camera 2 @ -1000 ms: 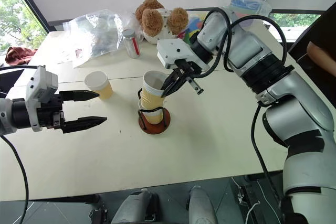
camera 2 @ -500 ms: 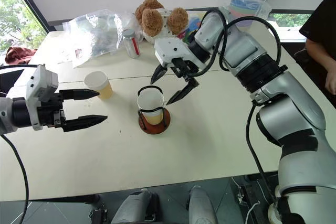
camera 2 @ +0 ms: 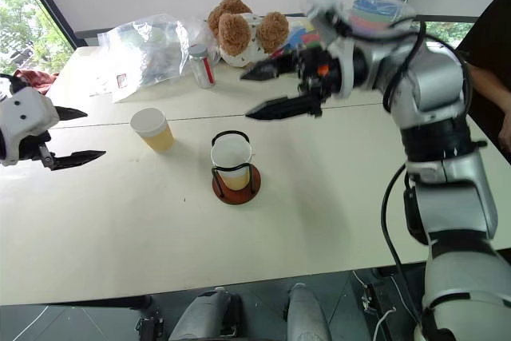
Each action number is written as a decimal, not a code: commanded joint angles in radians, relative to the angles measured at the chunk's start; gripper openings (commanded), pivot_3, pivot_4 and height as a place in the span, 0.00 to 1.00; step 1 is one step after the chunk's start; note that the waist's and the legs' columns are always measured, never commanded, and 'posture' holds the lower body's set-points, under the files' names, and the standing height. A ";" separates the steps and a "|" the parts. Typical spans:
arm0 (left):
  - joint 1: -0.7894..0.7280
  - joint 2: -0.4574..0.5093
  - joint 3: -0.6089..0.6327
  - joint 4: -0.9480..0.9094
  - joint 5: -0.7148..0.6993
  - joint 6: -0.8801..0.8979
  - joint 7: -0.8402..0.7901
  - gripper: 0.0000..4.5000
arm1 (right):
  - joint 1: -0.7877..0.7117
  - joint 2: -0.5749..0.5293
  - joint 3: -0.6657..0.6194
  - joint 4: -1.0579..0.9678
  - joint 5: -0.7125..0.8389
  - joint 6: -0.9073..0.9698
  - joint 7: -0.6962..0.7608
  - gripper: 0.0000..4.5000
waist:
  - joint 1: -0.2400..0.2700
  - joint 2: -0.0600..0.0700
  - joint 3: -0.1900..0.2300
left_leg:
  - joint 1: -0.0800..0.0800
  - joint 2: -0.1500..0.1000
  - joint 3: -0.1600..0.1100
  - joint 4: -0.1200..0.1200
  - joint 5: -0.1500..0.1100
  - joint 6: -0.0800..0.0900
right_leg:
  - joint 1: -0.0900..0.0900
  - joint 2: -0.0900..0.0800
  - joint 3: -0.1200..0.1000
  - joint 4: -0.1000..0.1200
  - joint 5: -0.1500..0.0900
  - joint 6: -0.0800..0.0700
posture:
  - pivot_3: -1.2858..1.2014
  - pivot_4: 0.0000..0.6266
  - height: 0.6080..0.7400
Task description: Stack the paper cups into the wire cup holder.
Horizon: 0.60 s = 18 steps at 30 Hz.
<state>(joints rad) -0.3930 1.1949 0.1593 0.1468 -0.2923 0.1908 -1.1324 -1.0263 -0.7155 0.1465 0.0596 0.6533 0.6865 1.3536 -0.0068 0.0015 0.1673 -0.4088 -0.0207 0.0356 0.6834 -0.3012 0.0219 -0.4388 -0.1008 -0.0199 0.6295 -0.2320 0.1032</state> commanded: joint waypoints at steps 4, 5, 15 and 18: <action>-0.250 -0.078 -0.136 0.272 0.108 -0.160 -0.111 1.00 | 0.130 -0.011 -0.102 -0.177 0.022 0.063 -0.149 0.85 | -0.004 -0.001 0.000 | 0.000 0.000 0.002 0.001 0.000 0.001 | 0.001 -0.001 -0.009 0.001 0.000 0.000 | 0.52 0.24 1.00; -0.310 -0.101 -0.161 0.329 0.129 -0.179 -0.124 1.00 | 0.147 -0.012 -0.114 -0.189 0.027 0.072 -0.165 0.85 | -0.002 -0.001 0.000 | 0.000 0.000 0.002 0.001 0.000 0.001 | 0.001 -0.001 -0.010 0.001 0.000 0.000 | 0.52 0.24 1.00; -0.619 -0.245 -0.302 0.719 0.284 -0.365 -0.268 1.00 | 0.239 -0.048 -0.190 -0.294 0.063 0.136 -0.241 0.85 | -0.004 -0.004 0.000 | 0.000 0.000 0.004 0.002 -0.001 0.003 | 0.002 0.000 -0.013 0.000 0.000 0.001 | 0.52 0.24 1.00; -0.663 -0.277 -0.320 0.797 0.315 -0.405 -0.284 1.00 | 0.254 -0.072 -0.212 -0.317 0.074 0.153 -0.252 0.85 | -0.004 -0.004 0.000 | 0.000 0.000 0.004 0.002 -0.001 0.003 | 0.002 0.000 -0.013 0.000 0.000 0.001 | 0.52 0.24 1.00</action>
<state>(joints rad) -1.0175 0.9097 -0.1660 0.9236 0.0037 -0.1824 -1.4054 -0.7649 -0.7732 -0.0212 -0.2182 0.7045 0.8376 1.1076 -0.0112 -0.0026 0.1677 -0.4087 -0.0202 0.0395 0.6857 -0.3022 0.0249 -0.4366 -0.1009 -0.0328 0.6296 -0.2317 0.1043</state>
